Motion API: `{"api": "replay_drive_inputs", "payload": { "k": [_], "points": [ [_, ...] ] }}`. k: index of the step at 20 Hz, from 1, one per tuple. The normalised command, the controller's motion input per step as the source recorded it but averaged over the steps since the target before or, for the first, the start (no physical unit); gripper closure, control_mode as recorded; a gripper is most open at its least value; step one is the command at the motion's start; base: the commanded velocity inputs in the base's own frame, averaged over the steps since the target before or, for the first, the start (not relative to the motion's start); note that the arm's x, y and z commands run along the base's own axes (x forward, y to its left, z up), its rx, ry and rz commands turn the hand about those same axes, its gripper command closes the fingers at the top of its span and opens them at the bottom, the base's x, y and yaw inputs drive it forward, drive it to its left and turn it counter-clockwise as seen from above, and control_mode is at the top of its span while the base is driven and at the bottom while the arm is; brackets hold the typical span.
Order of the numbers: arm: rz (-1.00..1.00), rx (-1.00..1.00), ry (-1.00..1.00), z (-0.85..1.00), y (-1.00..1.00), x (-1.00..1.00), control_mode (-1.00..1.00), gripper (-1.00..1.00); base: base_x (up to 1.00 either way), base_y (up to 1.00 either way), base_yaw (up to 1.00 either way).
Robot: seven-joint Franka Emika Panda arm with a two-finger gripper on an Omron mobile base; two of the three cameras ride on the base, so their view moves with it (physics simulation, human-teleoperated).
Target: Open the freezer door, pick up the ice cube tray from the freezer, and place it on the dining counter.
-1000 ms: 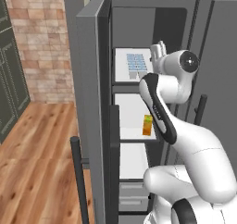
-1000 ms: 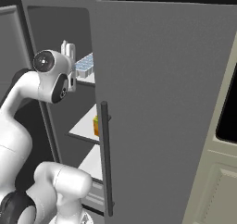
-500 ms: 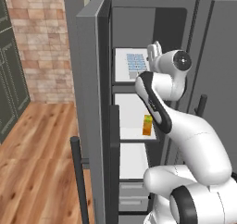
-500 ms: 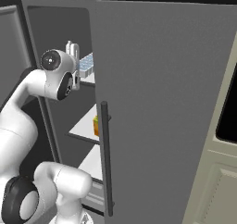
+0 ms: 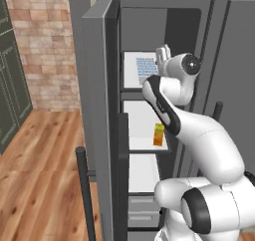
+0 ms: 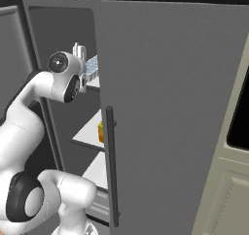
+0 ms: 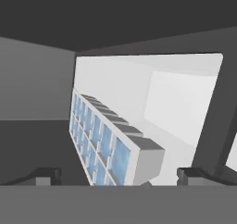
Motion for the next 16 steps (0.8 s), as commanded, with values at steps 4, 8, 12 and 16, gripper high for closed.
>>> {"api": "replay_drive_inputs", "payload": {
  "k": [4, 8, 12, 16],
  "points": [
    [0.00, 0.00, 0.00, -0.01, 0.00, 0.16, -1.00, -1.00, 0.00, 0.00, 0.00],
    [-0.02, 0.00, 0.00, -0.03, 0.00, 0.01, -1.00, -1.00, 0.00, 0.00, 0.00],
    [-0.08, -0.01, 0.01, -0.09, 0.00, 0.00, -1.00, -1.00, 0.00, 0.00, 0.00],
    [-0.11, -0.03, 0.03, -0.18, 0.00, 0.00, -1.00, -1.00, 0.00, 0.00, 0.00]
  ]
}}
